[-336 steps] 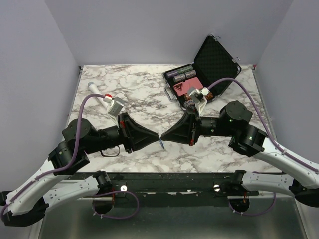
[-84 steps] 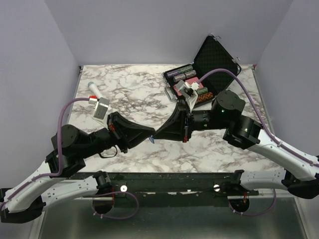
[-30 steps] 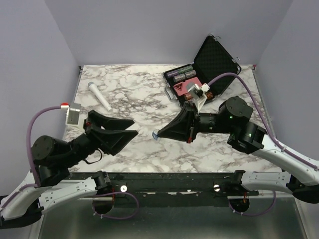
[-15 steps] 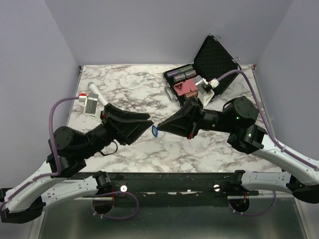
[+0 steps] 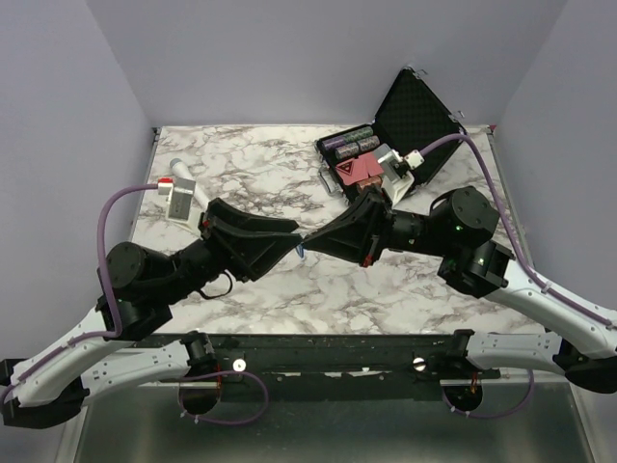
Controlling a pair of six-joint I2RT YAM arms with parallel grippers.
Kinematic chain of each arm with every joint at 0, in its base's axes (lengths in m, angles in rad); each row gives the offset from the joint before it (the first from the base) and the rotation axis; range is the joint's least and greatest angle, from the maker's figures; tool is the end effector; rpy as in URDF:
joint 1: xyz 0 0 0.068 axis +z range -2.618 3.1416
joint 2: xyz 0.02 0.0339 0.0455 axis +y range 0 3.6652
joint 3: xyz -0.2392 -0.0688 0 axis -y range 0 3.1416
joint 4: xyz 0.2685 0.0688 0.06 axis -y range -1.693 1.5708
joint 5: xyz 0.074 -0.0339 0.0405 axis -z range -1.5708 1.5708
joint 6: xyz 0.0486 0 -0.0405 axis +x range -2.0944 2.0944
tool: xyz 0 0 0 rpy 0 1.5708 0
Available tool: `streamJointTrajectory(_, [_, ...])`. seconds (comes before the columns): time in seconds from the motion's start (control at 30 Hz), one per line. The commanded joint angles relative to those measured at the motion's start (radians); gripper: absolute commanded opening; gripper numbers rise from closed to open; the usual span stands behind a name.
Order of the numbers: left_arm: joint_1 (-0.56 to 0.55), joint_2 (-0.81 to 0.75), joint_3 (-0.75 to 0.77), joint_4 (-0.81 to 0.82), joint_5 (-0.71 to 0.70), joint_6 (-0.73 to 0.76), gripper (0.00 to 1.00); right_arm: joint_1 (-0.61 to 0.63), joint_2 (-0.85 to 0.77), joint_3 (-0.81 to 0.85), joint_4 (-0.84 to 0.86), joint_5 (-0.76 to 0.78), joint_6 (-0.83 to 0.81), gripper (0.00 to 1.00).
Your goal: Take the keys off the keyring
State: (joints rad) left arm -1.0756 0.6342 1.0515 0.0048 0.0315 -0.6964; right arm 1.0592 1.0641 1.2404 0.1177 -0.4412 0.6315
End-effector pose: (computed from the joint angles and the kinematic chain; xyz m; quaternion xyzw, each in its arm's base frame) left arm 0.0748 -0.1417 0.4691 0.1154 0.5310 -0.6556 0.5243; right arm 0.1144 0.2461 0.4630 -0.2951 0.5309 0.6728 0.4223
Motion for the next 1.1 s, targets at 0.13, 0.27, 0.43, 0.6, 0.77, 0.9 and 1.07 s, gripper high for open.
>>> streamJointTrajectory(0.13, [-0.056,0.064,0.059,-0.003,0.013,0.064,0.39,-0.001,0.013,0.01,0.027,0.012,0.005,0.01])
streamJointTrajectory(0.27, [-0.081,0.079,0.074,-0.003,-0.008,0.081,0.31,-0.001,0.014,0.013,0.02,0.007,0.0,0.01])
streamJointTrajectory(0.43, [-0.098,0.078,0.084,-0.032,-0.024,0.101,0.31,-0.001,0.007,0.007,0.014,0.012,-0.001,0.01])
streamJointTrajectory(0.6, [-0.103,0.062,0.076,-0.026,-0.071,0.103,0.34,-0.002,0.002,0.008,0.014,0.016,-0.006,0.01])
streamJointTrajectory(0.77, [-0.103,0.041,0.068,-0.012,-0.107,0.103,0.54,-0.002,0.002,0.01,0.014,0.015,-0.006,0.01])
streamJointTrajectory(0.9, [-0.103,0.039,0.065,-0.011,-0.102,0.106,0.41,-0.001,0.002,0.013,0.013,0.013,-0.007,0.01])
streamJointTrajectory(1.07, [-0.104,0.055,0.064,-0.009,-0.078,0.092,0.37,-0.002,0.01,0.014,0.022,0.007,-0.003,0.01])
